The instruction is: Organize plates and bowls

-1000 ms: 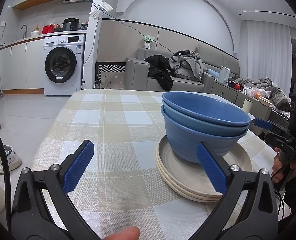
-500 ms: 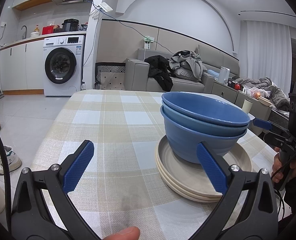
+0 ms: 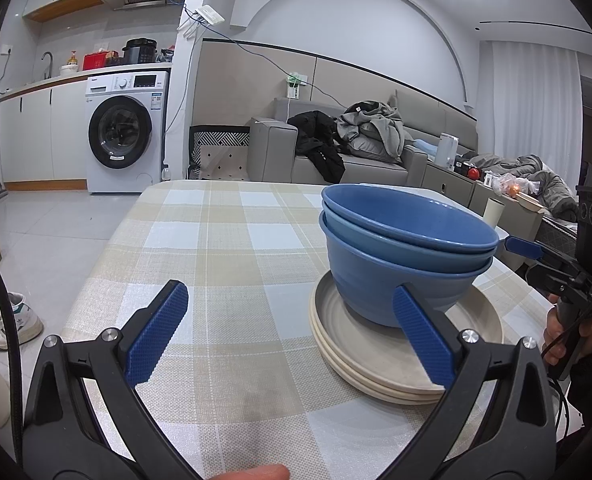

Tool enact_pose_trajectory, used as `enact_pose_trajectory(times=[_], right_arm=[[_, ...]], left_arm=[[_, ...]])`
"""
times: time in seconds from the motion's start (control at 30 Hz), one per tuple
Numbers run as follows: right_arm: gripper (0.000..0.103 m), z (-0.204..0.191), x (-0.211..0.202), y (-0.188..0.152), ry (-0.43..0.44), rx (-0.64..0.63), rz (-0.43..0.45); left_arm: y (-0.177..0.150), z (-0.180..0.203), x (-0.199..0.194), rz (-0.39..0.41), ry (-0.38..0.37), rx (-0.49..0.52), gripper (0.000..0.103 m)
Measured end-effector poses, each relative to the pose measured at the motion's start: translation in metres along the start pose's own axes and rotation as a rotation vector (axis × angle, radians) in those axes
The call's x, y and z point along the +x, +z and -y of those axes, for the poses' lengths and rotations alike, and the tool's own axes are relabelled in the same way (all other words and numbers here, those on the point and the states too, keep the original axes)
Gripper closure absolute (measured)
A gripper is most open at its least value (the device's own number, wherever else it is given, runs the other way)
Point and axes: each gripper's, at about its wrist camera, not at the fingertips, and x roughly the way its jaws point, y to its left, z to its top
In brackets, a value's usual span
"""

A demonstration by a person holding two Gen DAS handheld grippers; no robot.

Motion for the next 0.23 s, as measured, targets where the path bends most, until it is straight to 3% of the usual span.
enact_pose_trajectory(times=[0.23], right_arm=[[0.0,0.0001,-0.0001,0.0003,0.001,0.001,-0.001]], left_arm=[[0.001,0.0005,0.0003,0.002,-0.003,0.002,0.001]])
